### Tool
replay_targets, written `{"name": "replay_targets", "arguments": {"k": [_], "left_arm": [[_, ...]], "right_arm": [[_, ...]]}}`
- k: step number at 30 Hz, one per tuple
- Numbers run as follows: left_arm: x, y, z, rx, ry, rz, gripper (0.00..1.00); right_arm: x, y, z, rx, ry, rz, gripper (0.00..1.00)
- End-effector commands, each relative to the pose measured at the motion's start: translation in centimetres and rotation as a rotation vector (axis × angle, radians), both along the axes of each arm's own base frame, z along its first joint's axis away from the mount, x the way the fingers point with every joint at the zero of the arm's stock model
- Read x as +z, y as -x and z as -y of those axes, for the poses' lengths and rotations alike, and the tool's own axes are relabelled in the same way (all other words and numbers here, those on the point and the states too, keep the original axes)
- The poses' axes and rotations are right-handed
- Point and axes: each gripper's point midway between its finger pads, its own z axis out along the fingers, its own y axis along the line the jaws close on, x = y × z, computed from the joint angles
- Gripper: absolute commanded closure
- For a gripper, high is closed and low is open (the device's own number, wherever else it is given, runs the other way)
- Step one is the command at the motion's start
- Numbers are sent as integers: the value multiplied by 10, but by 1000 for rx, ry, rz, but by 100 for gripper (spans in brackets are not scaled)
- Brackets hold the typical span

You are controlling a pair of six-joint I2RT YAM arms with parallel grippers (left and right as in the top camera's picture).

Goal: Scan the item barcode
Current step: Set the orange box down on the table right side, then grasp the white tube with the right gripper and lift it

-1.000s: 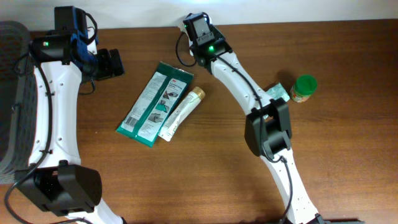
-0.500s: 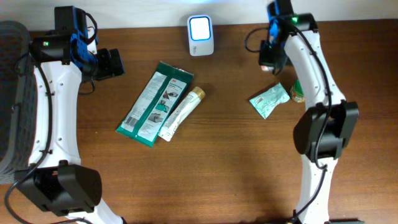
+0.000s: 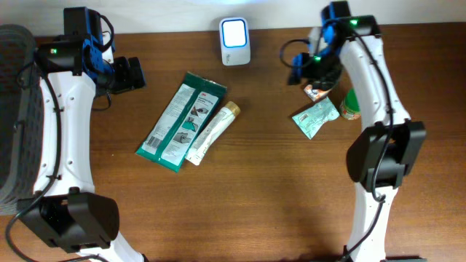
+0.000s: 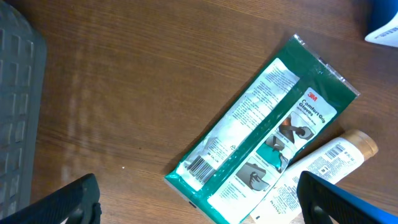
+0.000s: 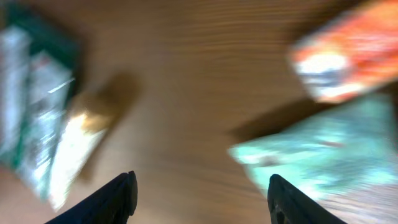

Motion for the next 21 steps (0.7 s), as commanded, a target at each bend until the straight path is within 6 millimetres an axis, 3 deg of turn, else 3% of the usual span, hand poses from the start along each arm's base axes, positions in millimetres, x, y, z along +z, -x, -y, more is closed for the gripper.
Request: {"name": "replay_targets", "arguments": {"k": [1, 4, 7, 12, 17, 21], "left_arm": [[8, 0, -1, -5, -11, 20, 1], [8, 0, -1, -5, -11, 20, 1], [8, 0, -1, -5, -11, 20, 1], [8, 0, -1, -5, -11, 20, 1], [8, 0, -1, -5, -11, 20, 1], [8, 0, -1, -5, -11, 20, 1]], "right_arm": [[1, 37, -91, 204, -133, -45, 36], [-19, 56, -136, 232, -135, -83, 39], [-35, 72, -165, 227, -117, -111, 41], [-70, 90, -170, 102, 33, -163, 40], [-112, 100, -198, 49, 1, -145, 40], [-121, 100, -201, 43, -11, -135, 40]]}}
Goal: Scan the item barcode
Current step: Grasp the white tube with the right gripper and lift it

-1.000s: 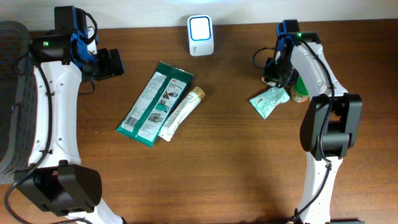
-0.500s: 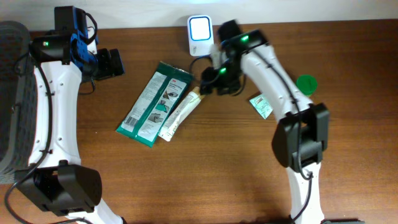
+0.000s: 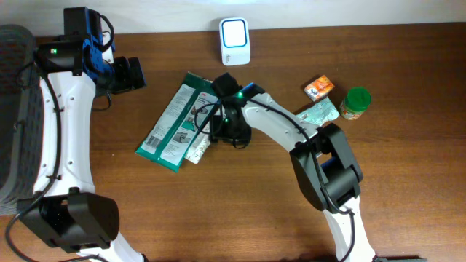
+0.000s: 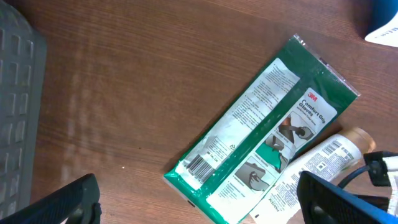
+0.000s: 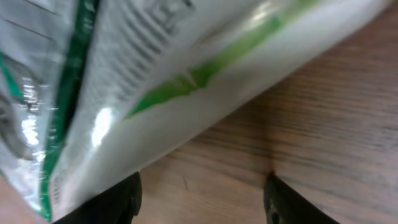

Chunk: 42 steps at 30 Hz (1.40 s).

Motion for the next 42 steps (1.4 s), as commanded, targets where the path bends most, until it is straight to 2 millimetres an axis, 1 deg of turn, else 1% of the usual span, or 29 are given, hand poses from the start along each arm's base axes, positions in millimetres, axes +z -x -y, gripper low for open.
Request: {"name": "replay_targets", "arguments": {"k": [1, 3, 6, 7, 8, 9, 11, 12, 14, 15, 18, 20, 21, 24, 26, 27, 28, 29, 30, 33, 35, 38, 41, 42], "left_arm": [[8, 0, -1, -5, -11, 20, 1], [8, 0, -1, -5, -11, 20, 1], [8, 0, -1, -5, -11, 20, 1], [8, 0, -1, -5, -11, 20, 1], [8, 0, -1, -5, -11, 20, 1], [8, 0, -1, -5, -11, 20, 1], [8, 0, -1, -5, -11, 20, 1], [8, 0, -1, -5, -11, 20, 1], [8, 0, -1, -5, -11, 20, 1], [8, 0, -1, -5, -11, 20, 1], [8, 0, -1, -5, -11, 20, 1], [8, 0, -1, -5, -11, 20, 1], [8, 0, -1, -5, -11, 20, 1], [8, 0, -1, -5, -11, 20, 1], [8, 0, -1, -5, -11, 20, 1], [8, 0, -1, -5, -11, 20, 1], [8, 0, -1, -5, -11, 20, 1], [8, 0, -1, -5, -11, 20, 1], [8, 0, -1, -5, -11, 20, 1], [8, 0, -1, -5, -11, 20, 1], [8, 0, -1, -5, -11, 20, 1], [8, 0, -1, -5, -11, 20, 1], [8, 0, -1, -5, -11, 20, 1], [8, 0, -1, -5, -11, 20, 1]], "right_arm": [[5, 0, 1, -12, -2, 2, 40], [16, 5, 4, 2, 2, -5, 40], [51, 1, 2, 11, -28, 55, 40], [68, -4, 1, 9, -48, 104, 40], [73, -8, 0, 6, -54, 129, 40], [73, -14, -2, -5, -55, 152, 40], [65, -20, -3, -49, -32, 162, 40], [55, -22, -4, -81, -8, 159, 39], [39, -20, -10, -75, 8, 149, 39], [27, -17, -16, -72, 17, 138, 39], [11, -18, -22, -60, 26, 140, 39], [6, -17, -18, -52, 53, 139, 41], [4, -15, -11, -6, 73, 139, 46], [3, -12, 6, 74, 74, 102, 60], [8, -8, 10, 219, -21, 81, 60], [12, -6, 14, 268, -62, 73, 59], [15, -8, 23, 287, -78, 66, 59], [20, -10, 34, 293, -90, 62, 54], [26, -12, 40, 301, -114, 65, 51], [47, -15, 42, 339, -237, 82, 45], [54, -18, 46, 349, -290, 93, 40], [53, -16, 48, 389, -295, 102, 37], [46, -5, 37, 416, -297, 73, 36], [43, 2, 31, 430, -304, 63, 34]]}}
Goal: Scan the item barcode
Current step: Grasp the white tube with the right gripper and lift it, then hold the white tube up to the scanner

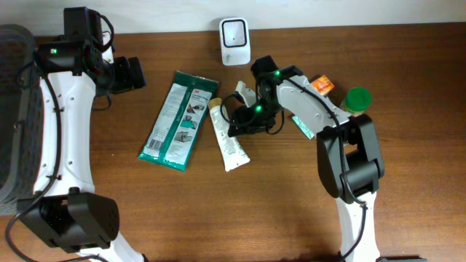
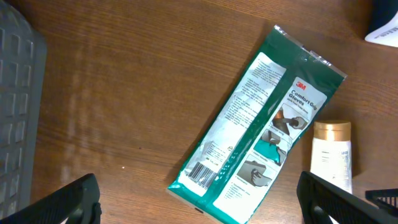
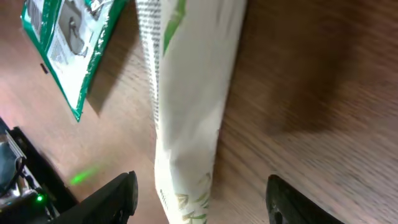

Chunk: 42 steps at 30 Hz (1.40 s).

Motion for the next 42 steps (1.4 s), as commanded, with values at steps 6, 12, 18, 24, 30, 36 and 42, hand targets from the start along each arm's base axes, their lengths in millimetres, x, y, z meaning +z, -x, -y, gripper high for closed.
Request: {"name": "replay_targets", "arguments": {"k": [6, 12, 18, 24, 30, 36, 42], "left_arm": [[8, 0, -1, -5, -11, 20, 1], [8, 0, -1, -5, -11, 20, 1], [8, 0, -1, -5, -11, 20, 1], [8, 0, -1, -5, -11, 20, 1], [8, 0, -1, -5, -11, 20, 1], [8, 0, -1, -5, -11, 20, 1], [8, 0, -1, -5, -11, 20, 1]], "right_arm": [[-26, 25, -38, -51, -38, -45, 41], [-30, 16, -30, -125, 13, -44, 78], [-30, 12, -23, -145, 12, -54, 96], [35, 1, -13, -85, -272, -27, 96], [165, -2, 13, -39, -412, 287, 96], [266, 36, 24, 8, -489, 529, 96], [295, 44, 30, -77, -499, 549, 96]]}}
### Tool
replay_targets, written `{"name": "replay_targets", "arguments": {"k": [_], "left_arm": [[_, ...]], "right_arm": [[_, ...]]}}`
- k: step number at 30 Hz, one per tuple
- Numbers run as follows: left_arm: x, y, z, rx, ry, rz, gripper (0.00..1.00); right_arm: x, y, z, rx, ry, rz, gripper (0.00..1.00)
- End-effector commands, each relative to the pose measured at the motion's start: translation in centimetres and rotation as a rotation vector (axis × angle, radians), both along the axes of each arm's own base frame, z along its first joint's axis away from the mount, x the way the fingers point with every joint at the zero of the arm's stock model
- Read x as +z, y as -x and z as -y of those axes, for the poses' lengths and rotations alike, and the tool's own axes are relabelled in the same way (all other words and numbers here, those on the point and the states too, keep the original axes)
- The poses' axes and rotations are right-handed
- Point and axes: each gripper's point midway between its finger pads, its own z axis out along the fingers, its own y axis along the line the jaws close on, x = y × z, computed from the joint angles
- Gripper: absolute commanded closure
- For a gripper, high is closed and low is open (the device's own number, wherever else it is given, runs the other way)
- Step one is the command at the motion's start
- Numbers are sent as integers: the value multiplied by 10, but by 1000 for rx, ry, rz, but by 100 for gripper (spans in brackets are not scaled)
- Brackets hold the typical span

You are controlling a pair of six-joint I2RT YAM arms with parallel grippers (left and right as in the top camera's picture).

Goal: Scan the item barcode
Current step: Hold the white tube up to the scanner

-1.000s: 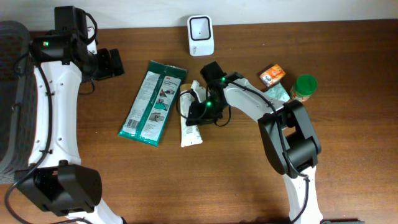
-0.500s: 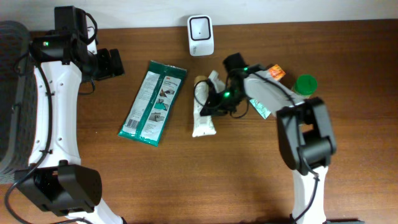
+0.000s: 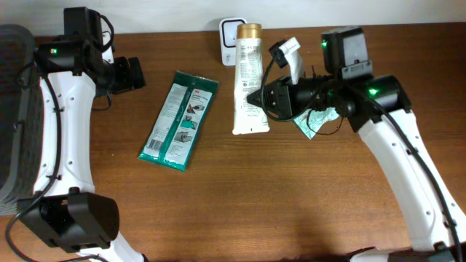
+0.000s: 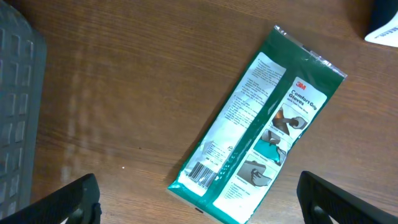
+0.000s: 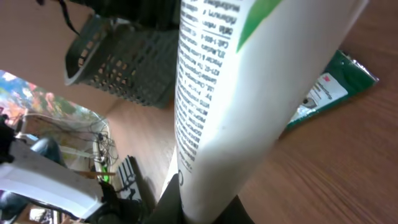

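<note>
A white tube (image 3: 246, 87) with a gold cap is held up off the table, and my right gripper (image 3: 264, 100) is shut on its lower part. Its cap end lies over the white scanner (image 3: 226, 38) at the back edge, hiding most of it. In the right wrist view the tube (image 5: 249, 93) fills the frame, its printed text facing the camera, clamped in my right gripper (image 5: 205, 202). My left gripper (image 3: 131, 73) hangs open at the back left, apart from everything; in its own view the left gripper (image 4: 199, 208) holds nothing.
A green 3M glove packet (image 3: 178, 120) lies flat left of the tube, barcode at its near end (image 4: 202, 168). A teal pouch (image 3: 312, 124) lies under my right arm. A dark mesh basket (image 3: 14, 109) stands at the table's left edge.
The tube lay on the table next to the green packet with my right gripper open at it. Now the gripper is shut on the tube, raised, cap end over the scanner.
My right gripper was open at the back right near an orange packet, the tube lying against the green packet. Then it was down at the tube. Then tube and packet lay turned and apart. Now the tube is held over the scanner. The left arm stayed still.
</note>
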Motion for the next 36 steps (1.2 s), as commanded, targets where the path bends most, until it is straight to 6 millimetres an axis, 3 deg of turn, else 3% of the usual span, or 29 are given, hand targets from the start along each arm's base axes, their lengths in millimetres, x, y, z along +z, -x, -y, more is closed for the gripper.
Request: {"name": "replay_targets", "arguments": {"k": [1, 5, 7, 8, 10, 17, 21, 25, 33, 36], "left_arm": [[8, 0, -1, -5, -11, 20, 1], [8, 0, -1, -5, -11, 20, 1], [8, 0, -1, -5, -11, 20, 1], [8, 0, -1, -5, -11, 20, 1], [8, 0, -1, -5, -11, 20, 1], [8, 0, -1, -5, -11, 20, 1], [8, 0, -1, -5, -11, 20, 1], [8, 0, -1, -5, -11, 20, 1], [8, 0, -1, -5, -11, 20, 1], [8, 0, -1, -5, -11, 20, 1]], "right_arm": [[18, -9, 5, -99, -15, 4, 96], [48, -52, 15, -205, 71, 187, 96], [42, -80, 21, -267, 172, 255, 96], [29, -98, 23, -307, 253, 291, 96], [-17, -154, 33, -470, 543, 413, 96], [-113, -253, 37, -601, 1099, 736, 96], [-157, -278, 46, -557, 1308, 822, 96], [-200, -289, 52, -498, 1382, 820, 96], [-200, -290, 45, -508, 1362, 839, 96], [-182, -289, 39, -528, 1335, 860, 96]]}}
